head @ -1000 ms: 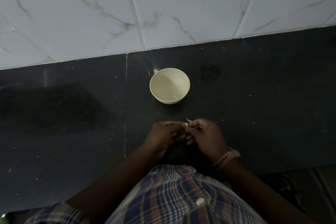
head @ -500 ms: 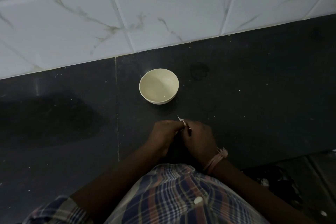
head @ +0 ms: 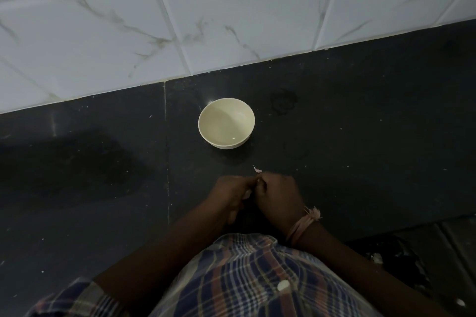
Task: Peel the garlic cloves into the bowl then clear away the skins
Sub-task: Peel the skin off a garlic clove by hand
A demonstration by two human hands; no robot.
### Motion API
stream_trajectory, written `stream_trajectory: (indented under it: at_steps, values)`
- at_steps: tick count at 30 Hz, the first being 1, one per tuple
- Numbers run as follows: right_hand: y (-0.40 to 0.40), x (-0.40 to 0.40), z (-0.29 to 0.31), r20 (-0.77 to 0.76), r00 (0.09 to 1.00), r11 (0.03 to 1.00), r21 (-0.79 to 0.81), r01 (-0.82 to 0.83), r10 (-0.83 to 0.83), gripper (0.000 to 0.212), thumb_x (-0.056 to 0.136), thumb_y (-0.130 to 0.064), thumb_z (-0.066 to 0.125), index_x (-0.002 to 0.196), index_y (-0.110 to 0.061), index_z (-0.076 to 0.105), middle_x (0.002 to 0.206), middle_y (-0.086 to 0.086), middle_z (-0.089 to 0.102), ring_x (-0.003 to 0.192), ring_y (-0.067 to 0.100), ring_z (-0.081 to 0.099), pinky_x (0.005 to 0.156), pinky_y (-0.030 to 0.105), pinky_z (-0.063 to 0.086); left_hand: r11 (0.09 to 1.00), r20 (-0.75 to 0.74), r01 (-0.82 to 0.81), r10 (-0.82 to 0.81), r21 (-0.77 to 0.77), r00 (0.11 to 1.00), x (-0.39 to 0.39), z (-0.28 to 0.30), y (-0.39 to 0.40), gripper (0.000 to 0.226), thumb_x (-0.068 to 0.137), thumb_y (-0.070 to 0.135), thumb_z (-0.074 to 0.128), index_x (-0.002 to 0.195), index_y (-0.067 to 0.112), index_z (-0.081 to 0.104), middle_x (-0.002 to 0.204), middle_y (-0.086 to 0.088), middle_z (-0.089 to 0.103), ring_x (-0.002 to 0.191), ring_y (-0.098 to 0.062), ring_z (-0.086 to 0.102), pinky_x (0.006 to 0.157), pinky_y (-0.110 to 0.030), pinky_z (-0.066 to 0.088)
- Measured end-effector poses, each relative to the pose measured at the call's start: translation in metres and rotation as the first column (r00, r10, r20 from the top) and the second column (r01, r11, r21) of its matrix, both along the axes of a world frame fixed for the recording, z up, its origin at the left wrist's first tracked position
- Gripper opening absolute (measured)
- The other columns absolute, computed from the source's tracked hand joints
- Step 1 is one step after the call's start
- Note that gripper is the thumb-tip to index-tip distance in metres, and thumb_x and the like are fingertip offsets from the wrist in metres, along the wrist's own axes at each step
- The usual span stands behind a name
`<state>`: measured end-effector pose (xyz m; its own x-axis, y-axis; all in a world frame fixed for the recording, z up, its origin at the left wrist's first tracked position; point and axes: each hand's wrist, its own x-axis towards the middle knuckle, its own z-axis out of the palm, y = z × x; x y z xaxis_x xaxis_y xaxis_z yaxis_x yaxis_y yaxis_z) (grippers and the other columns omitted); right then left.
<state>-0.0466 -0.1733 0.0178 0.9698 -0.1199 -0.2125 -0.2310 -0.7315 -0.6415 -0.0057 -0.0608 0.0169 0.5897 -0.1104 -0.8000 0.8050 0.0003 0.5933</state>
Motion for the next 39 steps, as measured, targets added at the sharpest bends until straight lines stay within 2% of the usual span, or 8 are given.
stream_trajectory:
  at_steps: [4, 6, 11, 14, 17, 25, 31, 39]
  values:
    - [-0.007, -0.007, -0.013, 0.003, 0.998, 0.978, 0.197, 0.062, -0.063, 0.023, 0.098, -0.024, 0.058, 0.11, -0.013, 0.075, 0.103, 0.004, 0.076, 0.095, 0.019, 0.07, 0.087, 0.032, 0.052, 0.997, -0.075, 0.006, -0.012, -0.076, 0.997, 0.011, 0.002, 0.002, 0.011, 0.084, -0.005, 0.069, 0.092, -0.002, 0.076, 0.077, -0.015, 0.068, 0.055, -0.017, 0.065, 0.051, -0.025, 0.056]
    - [-0.011, -0.007, -0.02, -0.039, 0.985, 0.921, 0.349, 0.171, -0.167, 0.032, 0.091, -0.033, 0.06, 0.112, -0.015, 0.075, 0.102, 0.003, 0.077, 0.094, 0.018, 0.073, 0.089, 0.042, 0.058, 0.993, -0.079, -0.003, -0.007, -0.121, 0.997, 0.012, 0.001, 0.003, 0.016, 0.087, -0.008, 0.063, 0.097, -0.005, 0.074, 0.086, -0.015, 0.069, 0.065, -0.016, 0.065, 0.056, -0.022, 0.058]
    - [-0.013, -0.005, -0.021, -0.259, 0.895, 0.558, 0.709, 0.431, -0.362, 0.018, 0.101, 0.0, 0.053, 0.11, 0.001, 0.068, 0.099, 0.019, 0.075, 0.086, 0.026, 0.075, 0.07, 0.032, 0.063, 0.99, -0.039, -0.007, 0.002, -0.144, 0.999, 0.014, -0.007, 0.002, 0.024, 0.089, -0.01, 0.059, 0.11, -0.013, 0.07, 0.104, -0.019, 0.072, 0.088, -0.02, 0.069, 0.065, -0.018, 0.059]
    - [-0.013, -0.006, -0.023, -0.386, 0.814, 0.334, 0.77, 0.544, -0.434, 0.013, 0.101, 0.0, 0.054, 0.107, 0.001, 0.066, 0.101, 0.023, 0.074, 0.088, 0.031, 0.074, 0.072, 0.033, 0.063, 0.981, -0.053, -0.004, -0.006, -0.195, 0.999, 0.014, -0.01, 0.002, 0.019, 0.093, -0.007, 0.059, 0.107, -0.006, 0.072, 0.098, -0.014, 0.075, 0.088, -0.017, 0.069, 0.066, -0.018, 0.059]
    - [-0.019, -0.005, -0.031, -0.436, 0.742, 0.259, 0.745, 0.615, -0.509, 0.012, 0.098, 0.002, 0.057, 0.106, 0.002, 0.066, 0.098, 0.023, 0.073, 0.085, 0.028, 0.073, 0.071, 0.029, 0.062, 0.982, -0.074, -0.012, -0.002, -0.187, 0.997, 0.011, -0.015, -0.001, 0.02, 0.094, -0.006, 0.059, 0.11, -0.005, 0.072, 0.1, -0.011, 0.076, 0.086, -0.014, 0.069, 0.066, -0.018, 0.059]
    - [-0.035, 0.001, -0.046, -0.331, 0.651, 0.34, 0.644, 0.685, -0.683, 0.01, 0.098, -0.002, 0.058, 0.105, -0.001, 0.066, 0.083, 0.015, 0.07, 0.069, 0.022, 0.071, 0.072, 0.036, 0.061, 0.997, -0.04, -0.059, 0.057, -0.048, 0.998, 0.015, -0.018, -0.018, 0.022, 0.09, -0.011, 0.064, 0.11, -0.012, 0.07, 0.1, -0.019, 0.071, 0.079, -0.019, 0.068, 0.056, -0.02, 0.058]
    - [-0.045, 0.004, -0.059, -0.347, 0.724, 0.445, 0.608, 0.657, -0.595, 0.018, 0.098, -0.001, 0.059, 0.113, 0.006, 0.068, 0.079, 0.012, 0.069, 0.065, 0.018, 0.067, 0.065, 0.029, 0.059, 1.0, -0.002, 0.003, -0.003, -0.027, 1.0, 0.015, -0.014, -0.032, 0.015, 0.089, -0.014, 0.06, 0.097, -0.005, 0.069, 0.085, -0.014, 0.067, 0.075, -0.018, 0.064, 0.056, -0.021, 0.059]
    - [-0.045, -0.004, -0.058, -0.212, 0.845, 0.647, 0.56, 0.517, -0.492, 0.037, 0.099, 0.009, 0.047, 0.127, -0.004, 0.066, 0.095, 0.007, 0.07, 0.08, 0.019, 0.067, 0.08, 0.038, 0.061, 0.999, 0.009, -0.042, 0.042, -0.027, 0.999, 0.009, -0.015, -0.031, 0.017, 0.101, 0.004, 0.056, 0.089, 0.005, 0.067, 0.077, -0.009, 0.063, 0.066, -0.014, 0.058, 0.051, -0.017, 0.055]
